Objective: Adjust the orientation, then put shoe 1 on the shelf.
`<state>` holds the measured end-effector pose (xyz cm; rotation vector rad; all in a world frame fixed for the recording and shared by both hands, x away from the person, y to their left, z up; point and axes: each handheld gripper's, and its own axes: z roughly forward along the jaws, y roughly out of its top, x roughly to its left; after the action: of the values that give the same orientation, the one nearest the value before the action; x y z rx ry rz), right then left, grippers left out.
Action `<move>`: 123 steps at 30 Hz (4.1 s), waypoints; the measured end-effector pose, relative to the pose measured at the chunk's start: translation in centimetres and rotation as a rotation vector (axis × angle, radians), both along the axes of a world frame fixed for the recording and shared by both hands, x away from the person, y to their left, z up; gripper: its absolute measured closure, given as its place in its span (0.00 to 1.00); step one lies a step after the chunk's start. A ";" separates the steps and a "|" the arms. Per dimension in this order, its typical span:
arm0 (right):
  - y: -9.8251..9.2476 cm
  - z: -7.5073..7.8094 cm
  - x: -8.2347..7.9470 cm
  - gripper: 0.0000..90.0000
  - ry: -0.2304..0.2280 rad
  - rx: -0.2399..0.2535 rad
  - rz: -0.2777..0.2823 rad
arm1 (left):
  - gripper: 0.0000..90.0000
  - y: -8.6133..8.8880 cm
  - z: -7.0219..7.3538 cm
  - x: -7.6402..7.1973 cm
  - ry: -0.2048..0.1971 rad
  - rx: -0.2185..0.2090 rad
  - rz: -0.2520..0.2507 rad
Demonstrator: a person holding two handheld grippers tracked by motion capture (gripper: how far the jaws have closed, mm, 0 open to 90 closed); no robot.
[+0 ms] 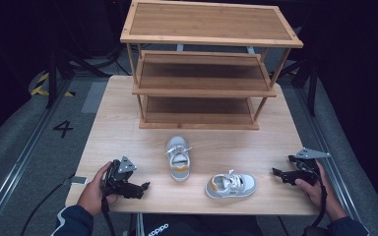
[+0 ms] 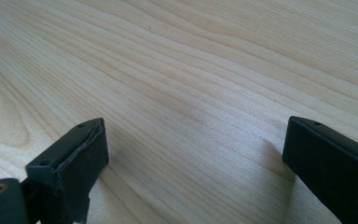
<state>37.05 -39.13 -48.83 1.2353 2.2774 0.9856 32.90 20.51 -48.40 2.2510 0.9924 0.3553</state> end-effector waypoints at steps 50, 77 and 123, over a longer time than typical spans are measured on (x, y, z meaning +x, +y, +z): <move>-0.2 0.0 -0.1 0.08 -0.002 -0.003 -0.003 | 0.35 -10.8 7.2 -0.1 -0.074 0.070 -0.413; -0.3 0.0 -0.1 0.08 -0.002 -0.004 -0.001 | 0.53 -14.4 5.9 3.7 0.091 0.310 -0.552; -0.4 0.0 -0.2 0.08 -0.001 -0.002 -0.002 | 0.80 -16.4 7.5 7.6 0.150 0.391 -0.693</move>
<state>36.87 -39.49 -48.83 1.2355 2.2759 0.9823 40.49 4.10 -40.91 2.8331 0.1611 0.0721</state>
